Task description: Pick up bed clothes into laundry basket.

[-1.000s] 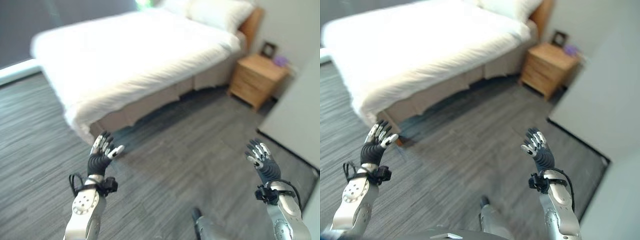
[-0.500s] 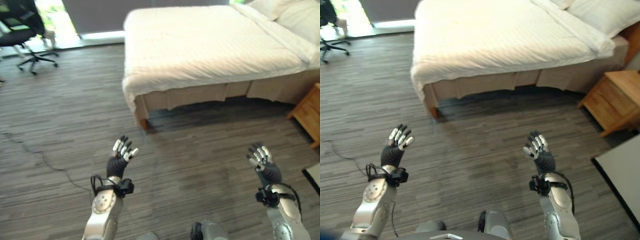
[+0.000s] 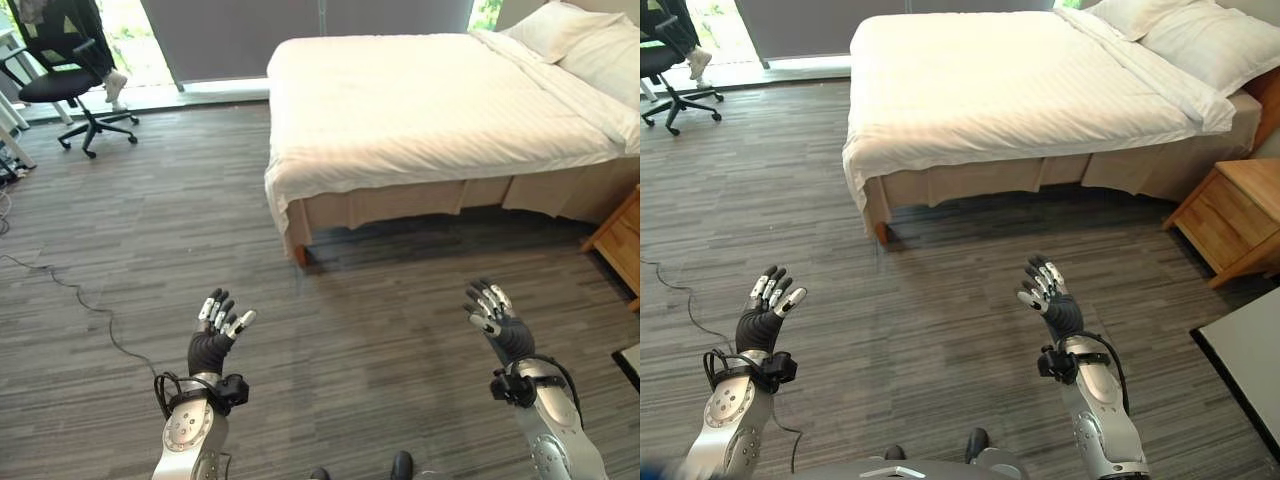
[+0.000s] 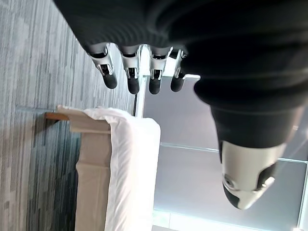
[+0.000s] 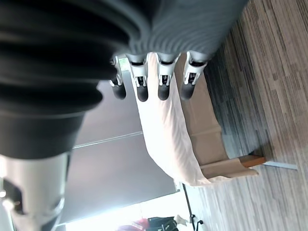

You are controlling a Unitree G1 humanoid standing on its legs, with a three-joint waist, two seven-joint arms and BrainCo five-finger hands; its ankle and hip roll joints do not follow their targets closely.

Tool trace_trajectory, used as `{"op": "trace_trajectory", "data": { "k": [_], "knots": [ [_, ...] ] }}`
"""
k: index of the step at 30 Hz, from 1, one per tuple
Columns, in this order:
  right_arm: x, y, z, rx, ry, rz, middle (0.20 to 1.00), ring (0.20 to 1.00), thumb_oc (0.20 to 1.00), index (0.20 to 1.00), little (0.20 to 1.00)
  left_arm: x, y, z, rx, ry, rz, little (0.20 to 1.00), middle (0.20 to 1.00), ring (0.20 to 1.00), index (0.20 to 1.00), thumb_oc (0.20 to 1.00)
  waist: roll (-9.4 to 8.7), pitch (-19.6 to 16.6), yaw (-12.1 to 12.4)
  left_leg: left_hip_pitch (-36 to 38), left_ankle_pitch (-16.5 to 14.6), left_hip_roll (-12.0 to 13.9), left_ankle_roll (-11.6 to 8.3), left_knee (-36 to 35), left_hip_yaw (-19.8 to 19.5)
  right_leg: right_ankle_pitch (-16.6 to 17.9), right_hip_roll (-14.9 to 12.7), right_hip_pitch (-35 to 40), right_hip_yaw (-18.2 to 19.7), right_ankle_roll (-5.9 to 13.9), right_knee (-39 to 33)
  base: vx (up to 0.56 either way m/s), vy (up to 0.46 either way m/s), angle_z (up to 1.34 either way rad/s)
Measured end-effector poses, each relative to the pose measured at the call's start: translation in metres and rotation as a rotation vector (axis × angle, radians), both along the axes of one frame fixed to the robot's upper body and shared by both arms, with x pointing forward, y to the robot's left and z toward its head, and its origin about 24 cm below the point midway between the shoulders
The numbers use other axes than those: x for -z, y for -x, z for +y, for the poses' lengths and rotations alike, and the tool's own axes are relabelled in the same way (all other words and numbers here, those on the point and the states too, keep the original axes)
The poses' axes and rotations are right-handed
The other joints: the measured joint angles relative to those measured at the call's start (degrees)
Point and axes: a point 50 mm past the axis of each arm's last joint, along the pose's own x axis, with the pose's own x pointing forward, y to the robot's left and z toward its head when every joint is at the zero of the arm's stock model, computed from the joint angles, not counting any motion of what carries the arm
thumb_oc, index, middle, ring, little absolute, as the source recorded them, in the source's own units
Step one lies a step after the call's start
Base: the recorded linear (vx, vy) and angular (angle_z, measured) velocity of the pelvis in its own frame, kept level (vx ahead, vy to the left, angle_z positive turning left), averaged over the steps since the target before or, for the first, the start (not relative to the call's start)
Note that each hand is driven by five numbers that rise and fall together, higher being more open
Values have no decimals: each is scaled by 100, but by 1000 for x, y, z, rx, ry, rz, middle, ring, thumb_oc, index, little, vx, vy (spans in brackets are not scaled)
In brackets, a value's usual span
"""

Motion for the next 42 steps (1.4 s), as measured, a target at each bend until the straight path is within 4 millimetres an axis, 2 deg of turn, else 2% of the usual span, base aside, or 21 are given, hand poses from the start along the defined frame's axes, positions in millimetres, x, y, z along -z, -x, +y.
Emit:
{"op": "trace_trajectory", "data": {
  "k": [3,13,28,42],
  "knots": [
    [2,2,-1,5,0,9,1000,1000,1000,1000,1000,0,0,0,-2,0,0,1000,1000,1000,1000,1000,10,-20,-4,135,19,-45,28,-115,1,139,5,215,-4,18,-284,0,12,0],
    [4,4,0,4,1,19,1000,1000,1000,1000,1000,4,5,2,-10,0,20,1000,1000,1000,1000,1000,25,-54,-15,174,26,-46,35,-188,5,195,36,267,-3,21,-448,0,3,0],
    [4,4,0,1,1,20,1000,1000,1000,1000,1000,5,5,-1,-6,3,23,1000,1000,1000,1000,1000,21,-56,-38,291,26,-42,35,-249,167,200,57,284,144,22,-455,7,4,-5],
    [5,4,3,-10,-1,23,1000,1000,1000,1000,1000,5,4,-3,1,6,25,1000,1000,1000,1000,1000,11,-66,-185,363,25,-33,35,-298,264,203,89,282,255,25,-457,3,-1,-3]
  ]
}}
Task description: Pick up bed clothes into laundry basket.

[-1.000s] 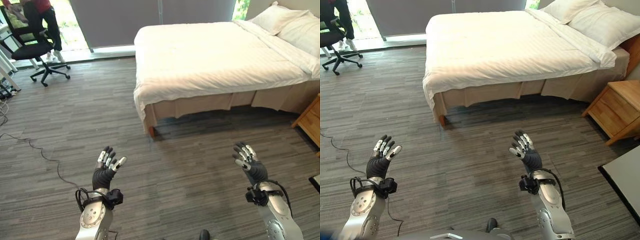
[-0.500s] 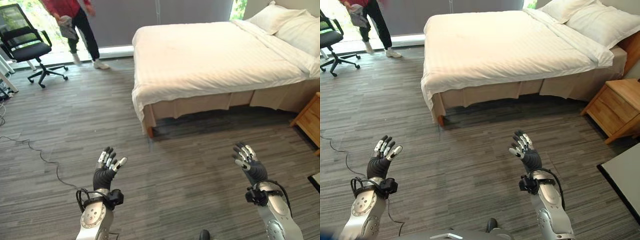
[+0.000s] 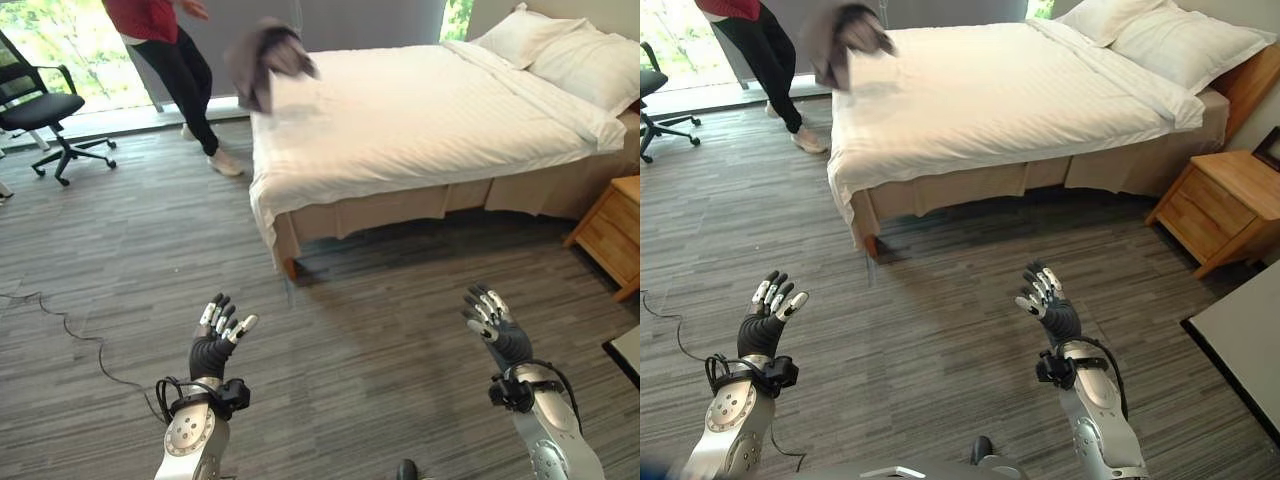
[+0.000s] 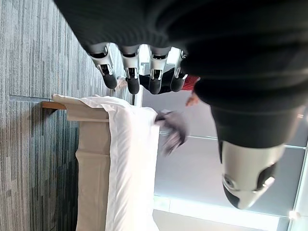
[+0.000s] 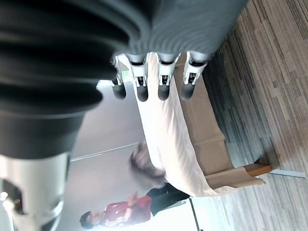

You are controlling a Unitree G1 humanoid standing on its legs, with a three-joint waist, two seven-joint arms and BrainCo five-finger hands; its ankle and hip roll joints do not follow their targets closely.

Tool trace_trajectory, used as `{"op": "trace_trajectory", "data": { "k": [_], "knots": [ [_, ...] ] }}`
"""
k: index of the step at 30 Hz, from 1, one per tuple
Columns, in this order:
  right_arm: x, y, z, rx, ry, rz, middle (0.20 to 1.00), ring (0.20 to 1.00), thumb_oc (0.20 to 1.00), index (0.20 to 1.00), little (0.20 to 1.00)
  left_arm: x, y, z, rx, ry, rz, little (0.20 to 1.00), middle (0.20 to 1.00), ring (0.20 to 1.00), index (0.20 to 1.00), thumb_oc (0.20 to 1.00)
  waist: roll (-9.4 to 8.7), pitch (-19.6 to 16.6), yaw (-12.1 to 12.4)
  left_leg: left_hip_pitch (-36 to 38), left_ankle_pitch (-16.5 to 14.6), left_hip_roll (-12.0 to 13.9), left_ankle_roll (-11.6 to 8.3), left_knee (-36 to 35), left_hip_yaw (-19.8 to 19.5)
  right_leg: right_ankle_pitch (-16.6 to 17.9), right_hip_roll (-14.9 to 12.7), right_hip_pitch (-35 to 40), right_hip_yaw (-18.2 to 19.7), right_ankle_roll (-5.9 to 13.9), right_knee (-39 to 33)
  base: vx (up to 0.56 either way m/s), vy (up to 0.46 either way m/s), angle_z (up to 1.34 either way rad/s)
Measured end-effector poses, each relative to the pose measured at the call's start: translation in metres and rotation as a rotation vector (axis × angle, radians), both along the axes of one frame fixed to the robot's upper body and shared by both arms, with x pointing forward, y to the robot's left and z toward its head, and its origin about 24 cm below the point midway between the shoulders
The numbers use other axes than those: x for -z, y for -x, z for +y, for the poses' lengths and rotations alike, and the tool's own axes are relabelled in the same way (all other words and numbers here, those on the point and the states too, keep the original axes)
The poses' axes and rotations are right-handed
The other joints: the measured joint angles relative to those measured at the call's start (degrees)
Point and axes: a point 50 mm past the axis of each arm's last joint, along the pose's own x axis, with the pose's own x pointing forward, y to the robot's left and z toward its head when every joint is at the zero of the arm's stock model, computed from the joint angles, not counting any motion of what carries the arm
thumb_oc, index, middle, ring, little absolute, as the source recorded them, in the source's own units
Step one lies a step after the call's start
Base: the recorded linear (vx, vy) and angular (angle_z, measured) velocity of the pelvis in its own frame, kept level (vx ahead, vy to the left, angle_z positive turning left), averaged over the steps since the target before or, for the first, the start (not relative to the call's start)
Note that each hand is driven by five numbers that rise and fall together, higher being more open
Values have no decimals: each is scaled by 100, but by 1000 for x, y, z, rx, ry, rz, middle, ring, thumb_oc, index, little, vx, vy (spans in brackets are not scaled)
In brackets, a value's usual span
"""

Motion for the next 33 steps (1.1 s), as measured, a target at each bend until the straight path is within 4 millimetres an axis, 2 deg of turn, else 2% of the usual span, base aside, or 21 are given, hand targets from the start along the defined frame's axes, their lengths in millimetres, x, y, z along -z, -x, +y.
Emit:
{"op": "trace_trajectory", "data": {
  "k": [12,14,16,19,21,25,29,30,33],
  "knots": [
    [1,0,-1,5,9,6,1000,1000,1000,1000,1000,2,-2,-5,13,11,4,1000,1000,1000,1000,1000,68,-50,11,-10,0,31,-3,27,80,10,6,-20,53,-19,7,-2,-12,-2],
    [18,-2,-10,33,89,88,1000,1000,1000,1000,1000,18,-9,-6,14,28,51,1000,1000,1000,1000,1000,2,-12,83,-219,-104,70,0,486,110,-57,-25,-67,69,-47,187,-40,-100,1],
    [33,2,-23,88,132,171,1000,1000,1000,1000,1000,34,-10,-8,5,50,119,1000,1000,1000,1000,1000,5,16,140,-365,-150,114,-14,602,86,-124,-7,-213,22,-98,345,-20,-22,12],
    [41,5,-29,130,137,219,1000,1000,1000,1000,1000,42,-7,-10,6,58,154,1000,1000,1000,1000,1000,54,119,68,-398,-157,137,-27,533,35,-119,-4,-243,-37,-110,391,19,71,10],
    [42,5,-25,118,130,221,1000,1000,1000,1000,1000,43,-6,-9,-1,57,158,1000,1000,1000,1000,1000,118,131,35,-304,-112,118,-23,341,21,-120,-6,-224,-34,-111,392,19,86,2],
    [44,5,-17,75,122,224,1000,1000,1000,1000,1000,44,-4,-9,-9,56,163,1000,1000,1000,1000,1000,110,138,18,-321,-96,80,1,319,-56,-120,-37,-221,-60,-110,385,28,119,7],
    [39,1,-22,71,153,210,1000,1000,1000,1000,1000,48,1,-4,-37,43,188,1000,1000,1000,1000,1000,45,145,158,-441,-80,4,30,369,-232,-108,-122,-210,-196,-89,378,46,191,25],
    [36,-2,-22,71,154,197,1000,1000,1000,1000,1000,47,2,-1,-45,36,188,1000,1000,1000,1000,1000,10,164,189,-441,-23,-19,66,364,-266,-83,-144,-220,-241,-30,368,69,213,23],
    [31,-6,-24,80,178,174,1000,1000,1000,1000,1000,47,5,6,-72,24,193,1000,1000,1000,1000,1000,20,177,290,-478,-18,-98,78,341,-360,-114,-215,-214,-290,23,389,49,162,17]
  ]
}}
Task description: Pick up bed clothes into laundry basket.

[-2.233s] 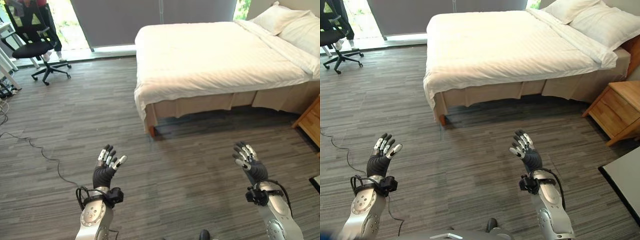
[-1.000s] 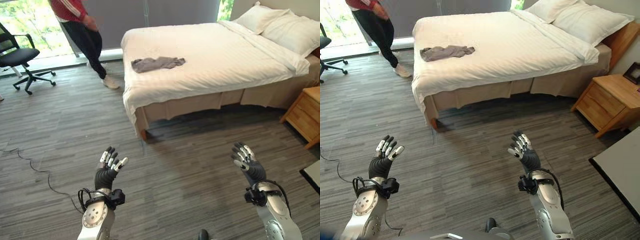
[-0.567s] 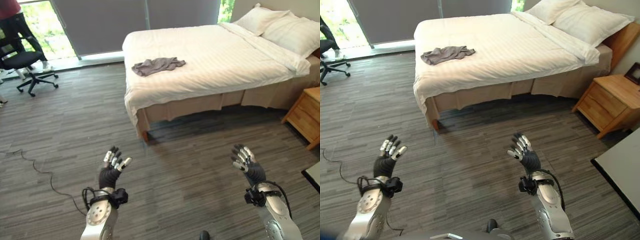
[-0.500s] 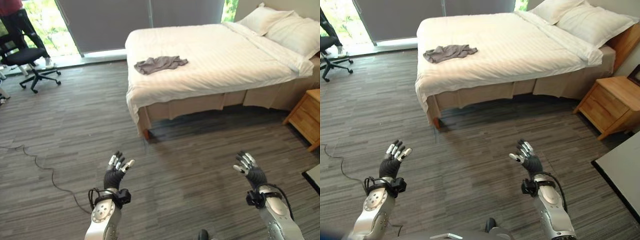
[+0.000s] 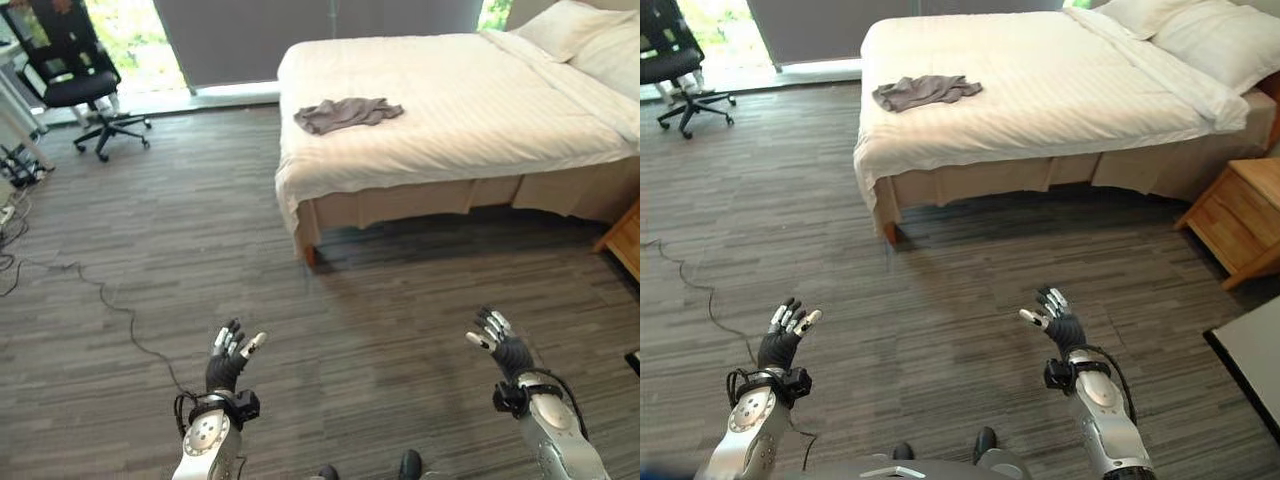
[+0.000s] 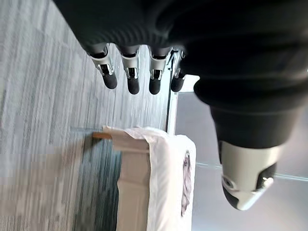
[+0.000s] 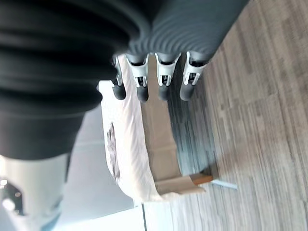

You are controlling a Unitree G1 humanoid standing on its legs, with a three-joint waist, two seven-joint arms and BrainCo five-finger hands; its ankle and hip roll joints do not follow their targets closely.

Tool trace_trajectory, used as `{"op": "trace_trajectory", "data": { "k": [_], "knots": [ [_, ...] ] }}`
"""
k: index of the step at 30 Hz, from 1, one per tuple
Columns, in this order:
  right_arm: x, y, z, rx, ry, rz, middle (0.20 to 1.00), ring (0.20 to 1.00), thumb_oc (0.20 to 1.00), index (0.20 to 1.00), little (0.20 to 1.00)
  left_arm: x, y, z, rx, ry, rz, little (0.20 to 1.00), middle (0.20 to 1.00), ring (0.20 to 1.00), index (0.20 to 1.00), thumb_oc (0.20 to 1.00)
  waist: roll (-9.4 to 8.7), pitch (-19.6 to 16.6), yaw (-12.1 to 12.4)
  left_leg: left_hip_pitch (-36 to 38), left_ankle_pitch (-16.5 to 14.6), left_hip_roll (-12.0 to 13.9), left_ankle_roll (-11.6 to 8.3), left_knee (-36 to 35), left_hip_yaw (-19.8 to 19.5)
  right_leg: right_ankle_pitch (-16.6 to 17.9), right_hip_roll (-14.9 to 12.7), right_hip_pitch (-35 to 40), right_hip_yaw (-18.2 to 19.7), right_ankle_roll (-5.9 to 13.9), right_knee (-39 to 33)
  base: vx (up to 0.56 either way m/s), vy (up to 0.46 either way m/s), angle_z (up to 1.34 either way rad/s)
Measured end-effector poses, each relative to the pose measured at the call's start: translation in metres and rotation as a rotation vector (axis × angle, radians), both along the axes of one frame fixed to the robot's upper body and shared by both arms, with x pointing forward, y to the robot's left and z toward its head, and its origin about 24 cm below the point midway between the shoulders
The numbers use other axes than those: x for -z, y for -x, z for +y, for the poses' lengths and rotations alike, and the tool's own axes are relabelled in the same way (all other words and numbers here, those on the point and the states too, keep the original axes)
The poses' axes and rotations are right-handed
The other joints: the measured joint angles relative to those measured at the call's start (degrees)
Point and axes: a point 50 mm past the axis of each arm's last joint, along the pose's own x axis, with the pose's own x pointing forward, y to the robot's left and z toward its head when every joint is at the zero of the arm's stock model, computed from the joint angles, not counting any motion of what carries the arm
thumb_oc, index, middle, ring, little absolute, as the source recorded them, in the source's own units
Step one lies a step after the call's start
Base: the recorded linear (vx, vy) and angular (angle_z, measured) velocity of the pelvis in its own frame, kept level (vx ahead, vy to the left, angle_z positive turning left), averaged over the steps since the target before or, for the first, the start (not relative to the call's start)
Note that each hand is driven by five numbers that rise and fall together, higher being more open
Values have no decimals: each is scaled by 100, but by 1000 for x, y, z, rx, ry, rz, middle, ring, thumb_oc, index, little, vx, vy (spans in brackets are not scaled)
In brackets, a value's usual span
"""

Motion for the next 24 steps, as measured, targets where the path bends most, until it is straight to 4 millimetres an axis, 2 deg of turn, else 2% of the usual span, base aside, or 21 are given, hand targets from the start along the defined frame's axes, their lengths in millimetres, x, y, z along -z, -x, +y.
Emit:
{"op": "trace_trajectory", "data": {
  "k": [2,3,4,5,6,8,9,10,12,13,14,15,16,17,18,19,20,21,22,23,24],
  "knots": [
    [-2,0,-5,19,17,-7,1000,1000,1000,1000,1000,-1,-1,2,-12,-7,-3,1000,1000,1000,1000,1000,25,28,35,-6,-12,-72,73,12,-65,-43,-91,-9,-65,60,113,69,322,25],
    [-2,0,-7,25,19,-8,1000,1000,1000,1000,1000,1,-2,3,-17,-9,9,1000,1000,1000,1000,1000,68,88,12,7,-130,-223,207,77,-124,-113,-231,-120,-103,252,512,60,428,28],
    [-5,-2,-11,38,30,-22,1000,1000,1000,1000,1000,6,-7,1,-9,-3,23,1000,1000,1000,1000,1000,235,235,-67,-26,-190,-320,456,217,-351,-241,-407,-439,-54,365,1427,47,356,34],
    [-8,-3,-12,41,39,-31,1000,1000,1000,1000,1000,6,-8,2,-14,-6,23,1000,1000,1000,1000,1000,297,285,-115,-9,-199,-344,491,248,-353,-268,-628,-871,-34,392,2251,90,335,42],
    [-7,-2,-11,31,58,-27,1000,1000,1000,1000,1000,3,-8,4,-17,-15,17,1000,1000,1000,1000,1000,271,337,-195,-1,-208,-442,589,264,-349,-251,-877,-1126,-77,390,2884,63,174,18],
    [-4,-1,-8,12,68,-12,1000,1000,1000,1000,1000,2,-8,8,-24,-26,14,1000,1000,1000,1000,1000,235,434,-186,135,-318,-694,720,322,-309,-182,-1233,-1420,36,287,3636,159,119,2],
    [-1,1,-6,3,67,1,1000,1000,1000,1000,1000,3,-6,8,-25,-27,22,1000,1000,1000,1000,1000,190,475,-242,181,-349,-761,760,366,-339,-364,-1297,-1583,154,259,3861,337,100,-8],
    [-1,1,-1,-18,61,-1,1000,1000,1000,1000,1000,4,-3,10,-38,-42,26,1000,1000,1000,1000,1000,251,469,-268,35,-345,-772,843,388,-391,-601,-976,-1912,604,379,3898,278,22,1],
    [1,2,0,-11,52,3,1000,1000,1000,1000,1000,-1,-10,11,-25,-56,7,1000,1000,1000,1000,1000,215,638,-388,-48,-339,-731,823,408,-524,-795,-491,-2038,687,495,3160,363,2,12],
    [0,2,0,-11,52,3,1000,1000,1000,1000,1000,-5,-17,11,-23,-58,-14,1000,1000,1000,1000,1000,197,707,-461,-102,-319,-703,748,396,-623,-793,-236,-2043,657,507,2536,477,-29,39],
    [1,4,0,-10,51,5,1000,1000,1000,1000,1000,-7,-24,10,-18,-58,-26,1000,1000,1000,1000,1000,158,714,-513,-156,-368,-699,568,359,-702,-761,-72,-2063,591,470,1959,429,-33,60],
    [2,6,0,-3,41,8,1000,1000,1000,1000,1000,-10,-32,8,-8,-59,-40,1000,1000,1000,1000,1000,15,714,-681,-151,-489,-747,434,424,-605,-734,-32,-2029,466,518,1264,443,-35,93],
    [-1,7,5,-2,26,-12,1000,1000,1000,1000,1000,-17,-43,11,5,-83,-65,1000,1000,1000,1000,1000,-281,774,-798,-465,-1097,-769,535,1665,-459,-646,-301,-2112,299,812,1117,470,-54,57],
    [3,8,10,-3,4,1,1000,1000,1000,1000,1000,-17,-43,13,11,-93,-57,1000,1000,1000,1000,1000,-460,744,-731,-307,-1541,-935,543,1815,-432,-530,-419,-2035,-153,720,537,567,-89,36],
    [3,9,10,-1,0,1,1000,1000,1000,1000,1000,-12,-38,11,10,-83,-39,1000,1000,1000,1000,1000,-360,682,-805,-187,-1707,-933,624,1818,-527,-383,-332,-1904,-466,535,331,699,-120,16],
    [4,10,7,9,4,5,1000,1000,1000,1000,1000,-9,-35,1,21,-54,-40,1000,1000,1000,1000,1000,-242,592,-899,6,-1776,-859,540,1682,-689,-379,-304,-1874,-840,389,814,949,-156,58],
    [11,16,5,-5,18,45,1000,1000,1000,1000,1000,2,-25,-20,58,0,-9,1000,1000,1000,1000,1000,166,284,-909,519,-1565,-615,60,1561,-826,-576,163,-1204,-952,-261,1513,1043,-213,114],
    [10,11,1,-26,39,48,1000,1000,1000,1000,1000,-6,-25,-35,90,34,-73,1000,1000,1000,1000,1000,115,173,-982,-1007,-855,-552,-1021,5300,-918,-1091,390,-483,-444,-696,1521,1022,-232,67],
    [6,5,-1,-20,39,33,1000,1000,1000,1000,1000,-3,-20,-37,92,47,-61,1000,1000,1000,1000,1000,174,124,-807,-1605,-563,-455,-1179,6240,-990,-1203,477,-316,-309,-800,1631,432,-158,27],
    [1,1,-5,15,-2,-2,1000,1000,1000,1000,1000,-3,-19,-34,106,29,-54,1000,1000,1000,1000,1000,114,117,-639,-2186,-305,-508,-1138,7138,-1112,-1542,443,-289,-113,-961,1810,446,-101,-72],
    [0,-2,-5,23,-23,-16,1000,1000,1000,1000,1000,-4,-21,-28,100,18,-54,1000,1000,1000,1000,1000,31,146,-433,-2657,-161,-399,-823,7765,-1059,-1466,402,-180,46,-825,1808,323,-45,-86]
  ]
}}
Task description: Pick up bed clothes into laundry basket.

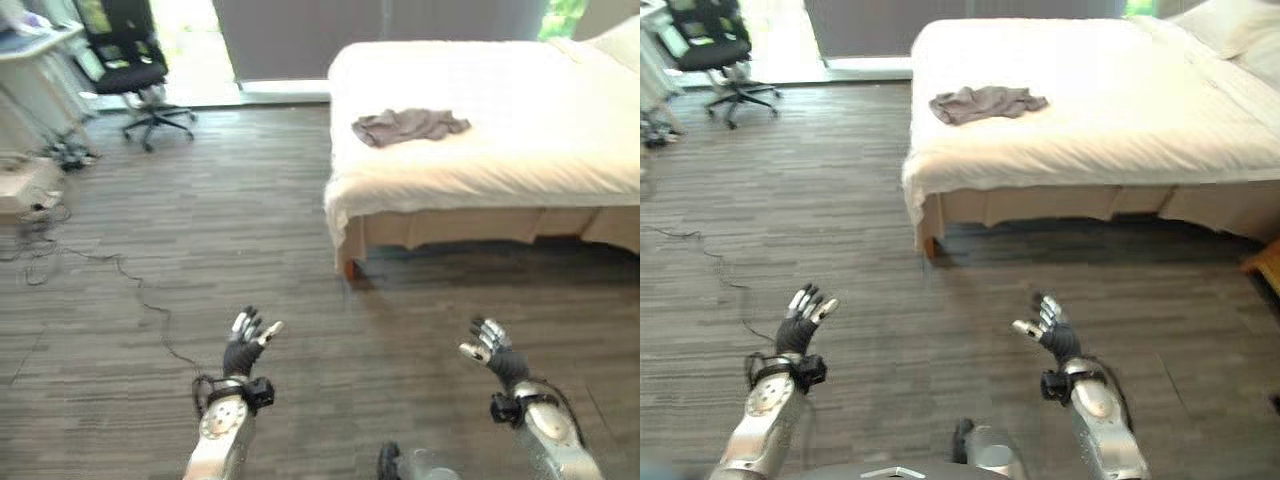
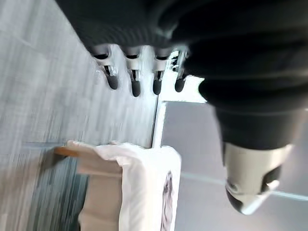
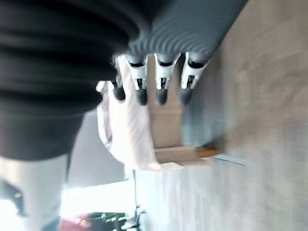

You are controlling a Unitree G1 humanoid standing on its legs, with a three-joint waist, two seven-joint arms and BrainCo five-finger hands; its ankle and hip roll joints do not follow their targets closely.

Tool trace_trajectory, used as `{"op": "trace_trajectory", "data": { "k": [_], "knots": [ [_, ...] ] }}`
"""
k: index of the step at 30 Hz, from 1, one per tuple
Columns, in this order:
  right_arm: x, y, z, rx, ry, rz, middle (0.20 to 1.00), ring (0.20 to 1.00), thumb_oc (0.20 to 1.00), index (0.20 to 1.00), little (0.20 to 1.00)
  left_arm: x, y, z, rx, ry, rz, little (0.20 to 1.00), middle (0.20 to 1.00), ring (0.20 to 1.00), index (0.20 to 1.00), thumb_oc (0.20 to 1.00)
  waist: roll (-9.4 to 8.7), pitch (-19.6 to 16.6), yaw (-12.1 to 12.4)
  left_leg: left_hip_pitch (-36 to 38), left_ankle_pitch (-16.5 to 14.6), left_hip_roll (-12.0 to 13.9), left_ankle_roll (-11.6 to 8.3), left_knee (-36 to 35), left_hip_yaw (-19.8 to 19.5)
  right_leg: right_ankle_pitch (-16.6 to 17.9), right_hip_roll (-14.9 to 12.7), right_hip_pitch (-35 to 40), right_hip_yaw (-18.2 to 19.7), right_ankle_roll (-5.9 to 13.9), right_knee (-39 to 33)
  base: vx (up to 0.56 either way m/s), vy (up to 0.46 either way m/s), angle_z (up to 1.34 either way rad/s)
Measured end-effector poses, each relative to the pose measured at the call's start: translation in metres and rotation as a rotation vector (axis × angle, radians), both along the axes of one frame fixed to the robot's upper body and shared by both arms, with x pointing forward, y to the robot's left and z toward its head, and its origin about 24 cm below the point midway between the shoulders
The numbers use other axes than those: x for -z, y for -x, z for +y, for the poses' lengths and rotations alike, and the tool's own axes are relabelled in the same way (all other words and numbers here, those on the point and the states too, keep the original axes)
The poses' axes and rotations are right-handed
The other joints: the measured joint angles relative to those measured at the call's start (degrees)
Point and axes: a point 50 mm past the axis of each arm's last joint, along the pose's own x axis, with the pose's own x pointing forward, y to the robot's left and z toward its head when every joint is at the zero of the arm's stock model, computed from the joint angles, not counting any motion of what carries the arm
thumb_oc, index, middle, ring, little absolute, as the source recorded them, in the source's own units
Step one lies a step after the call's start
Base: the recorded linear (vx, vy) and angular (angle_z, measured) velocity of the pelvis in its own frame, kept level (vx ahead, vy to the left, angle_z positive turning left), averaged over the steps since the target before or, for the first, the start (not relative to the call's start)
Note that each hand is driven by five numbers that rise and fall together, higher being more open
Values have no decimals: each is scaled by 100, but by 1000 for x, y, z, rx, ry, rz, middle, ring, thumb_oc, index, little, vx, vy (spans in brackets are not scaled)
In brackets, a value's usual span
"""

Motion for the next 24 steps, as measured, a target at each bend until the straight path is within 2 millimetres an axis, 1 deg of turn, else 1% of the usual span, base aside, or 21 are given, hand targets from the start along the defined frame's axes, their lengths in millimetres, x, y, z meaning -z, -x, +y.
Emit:
{"op": "trace_trajectory", "data": {
  "k": [1,2,3,4,5,6,7,8,9,10,11,13,14,15,17,19,20,21,22,23,24],
  "knots": [
    [2,-2,6,-21,-7,6,1000,1000,1000,1000,1000,6,6,9,-35,-16,35,1000,1000,1000,1000,1000,-273,-13,110,-132,50,4,76,-569,59,-12,-110,345,150,20,-216,619,-20,-71],
    [2,1,6,-23,0,9,1000,1000,1000,1000,1000,6,6,14,-37,-35,46,1000,1000,1000,1000,1000,-342,-61,119,-239,77,30,117,-977,95,-23,-102,610,220,31,-532,463,82,-44],
    [2,1,5,-16,5,9,1000,1000,1000,1000,1000,6,5,18,-41,-49,47,1000,1000,1000,1000,1000,-429,4,162,-312,58,231,436,-1556,147,-30,-70,923,319,122,-775,463,78,-18],
    [3,0,5,-12,2,9,1000,1000,1000,1000,1000,4,6,21,-49,-56,45,1000,1000,1000,1000,1000,-440,12,219,-347,-4,363,514,-2081,195,-127,-48,1021,503,253,-927,398,133,-83],
    [-3,-4,8,-15,-6,-20,1000,1000,1000,1000,1000,3,7,28,-84,-58,39,1000,1000,1000,1000,1000,-430,32,381,-110,-53,657,692,-3906,337,-44,24,1192,668,284,-1006,426,152,-94],
    [-4,-6,8,-18,-5,-24,1000,1000,1000,1000,1000,6,11,31,-93,-61,55,1000,1000,1000,1000,1000,-428,95,385,-7,69,679,829,-4550,257,-101,31,1375,700,375,-1016,1049,407,-132],
    [-7,-4,9,-27,0,-35,1000,1000,1000,1000,1000,25,29,41,-127,-72,156,1000,1000,1000,1000,1000,-441,-20,457,488,191,533,890,-7394,57,-291,-98,2167,845,708,-1668,993,406,-93],
    [-7,2,-2,-15,43,-27,1000,1000,1000,1000,1000,33,34,37,-142,-46,197,1000,1000,1000,1000,1000,-107,-11,441,741,-82,502,685,-7259,205,-428,-114,2755,1080,884,-1816,910,408,-90],
    [0,9,-10,6,58,14,1000,1000,1000,1000,1000,39,44,36,-155,-36,227,1000,1000,1000,1000,1000,152,-163,415,841,-78,570,640,-7051,150,-546,-10,2824,1135,962,-1502,453,255,-46],
    [10,17,-9,39,34,57,1000,1000,1000,1000,1000,40,45,39,-156,-42,238,1000,1000,1000,1000,1000,5,-245,381,858,77,450,627,-6803,296,-625,-276,2771,1137,949,-1192,539,360,-78],
    [10,18,-4,31,13,52,1000,1000,1000,1000,1000,28,36,42,-137,-67,189,1000,1000,1000,1000,1000,-154,-312,435,1032,194,203,807,-6835,548,-539,-690,2419,1241,1003,-511,473,350,-83],
    [6,11,6,26,-26,16,1000,1000,1000,1000,1000,17,24,49,-132,-97,145,1000,1000,1000,1000,1000,-195,-313,430,1346,582,44,1242,-7128,727,-523,-1017,2057,1255,1216,221,297,271,-104],
    [5,7,15,8,-48,4,1000,1000,1000,1000,1000,12,18,53,-137,-111,123,1000,1000,1000,1000,1000,-184,-301,434,1532,660,-18,1309,-7308,781,-627,-1114,1709,1278,1368,727,238,217,-96],
    [3,2,25,-19,-65,-9,1000,1000,1000,1000,1000,6,12,56,-137,-127,102,1000,1000,1000,1000,1000,-150,-281,398,1643,655,-19,1316,-7463,876,-667,-1118,1365,1260,1420,1070,161,140,-92],
    [-1,-5,40,-78,-80,-28,1000,1000,1000,1000,1000,-7,-3,60,-129,-150,49,1000,1000,1000,1000,1000,-88,-240,376,1811,721,-49,1268,-7711,933,-686,-1090,559,928,1447,1693,196,127,-56],
    [1,-3,41,-88,-82,-21,1000,1000,1000,1000,1000,-19,-14,54,-106,-152,-13,1000,1000,1000,1000,1000,-13,-195,239,2003,657,-125,1309,-7903,858,-678,-1020,254,705,1429,1530,250,108,6],
    [1,-3,39,-90,-77,-21,1000,1000,1000,1000,1000,-22,-15,53,-100,-157,-28,1000,1000,1000,1000,1000,60,-148,160,2114,502,-101,1267,-8021,912,-541,-1104,107,290,1203,1226,234,-1,2],
    [1,-2,39,-89,-77,-21,1000,1000,1000,1000,1000,-19,-12,54,-102,-161,-14,1000,1000,1000,1000,1000,85,-116,144,2168,155,-34,1032,-8052,1334,-226,-1200,29,43,1117,593,252,-35,7],
    [0,1,37,-84,-75,-21,1000,1000,1000,1000,1000,-18,-11,54,-100,-160,-9,1000,1000,1000,1000,1000,121,-85,44,2144,47,6,868,-7889,1464,-63,-1247,-44,38,1201,252,343,-59,23],
    [3,5,37,-85,-73,-7,1000,1000,1000,1000,1000,-19,-11,56,-100,-168,-6,1000,1000,1000,1000,1000,41,-28,-84,2099,-82,-35,704,-7615,1639,128,-1399,-13,159,1307,-363,283,-78,37],
    [4,6,36,-89,-68,1,1000,1000,1000,1000,1000,-17,-10,59,-102,-179,5,1000,1000,1000,1000,1000,118,73,-85,2005,-67,-56,729,-7372,1613,359,-1383,-15,287,1533,-905,201,-57,20]
  ]
}}
